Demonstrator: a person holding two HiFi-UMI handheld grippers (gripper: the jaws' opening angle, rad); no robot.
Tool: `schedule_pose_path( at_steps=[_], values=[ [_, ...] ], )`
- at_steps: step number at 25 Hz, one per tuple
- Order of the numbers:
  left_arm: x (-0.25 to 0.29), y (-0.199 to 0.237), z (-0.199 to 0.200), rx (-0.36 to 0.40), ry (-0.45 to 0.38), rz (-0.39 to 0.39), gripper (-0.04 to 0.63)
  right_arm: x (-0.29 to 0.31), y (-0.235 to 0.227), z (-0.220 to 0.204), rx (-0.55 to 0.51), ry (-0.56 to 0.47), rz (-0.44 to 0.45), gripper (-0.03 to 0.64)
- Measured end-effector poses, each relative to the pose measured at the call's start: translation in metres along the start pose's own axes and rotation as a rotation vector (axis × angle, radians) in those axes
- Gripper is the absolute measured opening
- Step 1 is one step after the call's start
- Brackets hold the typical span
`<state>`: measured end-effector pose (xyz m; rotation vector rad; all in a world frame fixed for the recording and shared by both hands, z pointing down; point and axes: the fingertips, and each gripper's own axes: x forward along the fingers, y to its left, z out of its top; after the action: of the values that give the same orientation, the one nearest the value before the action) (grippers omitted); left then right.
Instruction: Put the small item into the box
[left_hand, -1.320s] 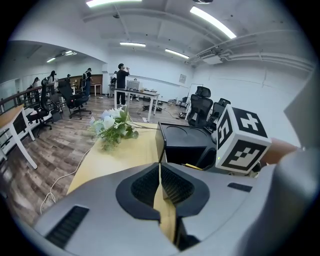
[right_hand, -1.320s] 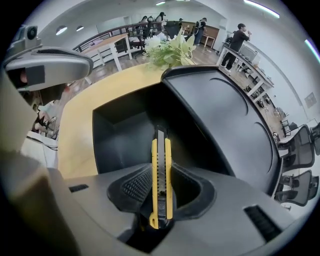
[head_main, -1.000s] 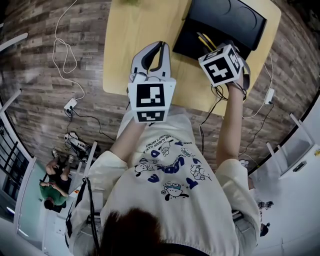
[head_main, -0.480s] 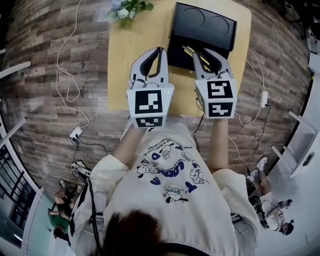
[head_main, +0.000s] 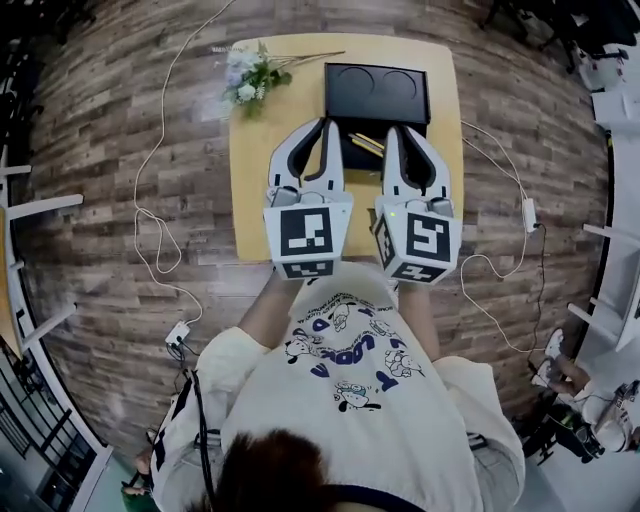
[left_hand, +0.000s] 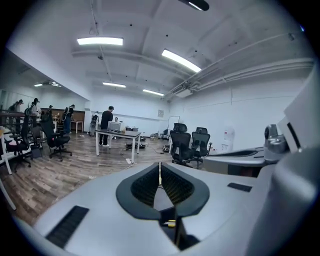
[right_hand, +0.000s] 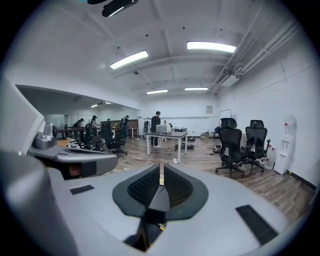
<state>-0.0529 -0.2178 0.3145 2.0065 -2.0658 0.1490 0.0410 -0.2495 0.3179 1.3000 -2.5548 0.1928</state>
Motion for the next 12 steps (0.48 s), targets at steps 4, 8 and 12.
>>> schedule_pose_path(
  at_steps=[4, 8, 12],
  values=[
    [-0.014, -0.008, 0.017, 0.026, -0.046, -0.011, 0.023, -0.017, 0.000, 0.016, 0.035, -0.072, -0.043, 0.044],
    [-0.024, -0.014, 0.030, 0.053, -0.083, -0.020, 0.023, -0.029, 0.002, 0.026, 0.051, -0.113, -0.058, 0.044],
    [-0.030, -0.018, 0.038, 0.071, -0.112, -0.033, 0.023, -0.035, 0.004, 0.033, 0.043, -0.143, -0.067, 0.044]
  ],
)
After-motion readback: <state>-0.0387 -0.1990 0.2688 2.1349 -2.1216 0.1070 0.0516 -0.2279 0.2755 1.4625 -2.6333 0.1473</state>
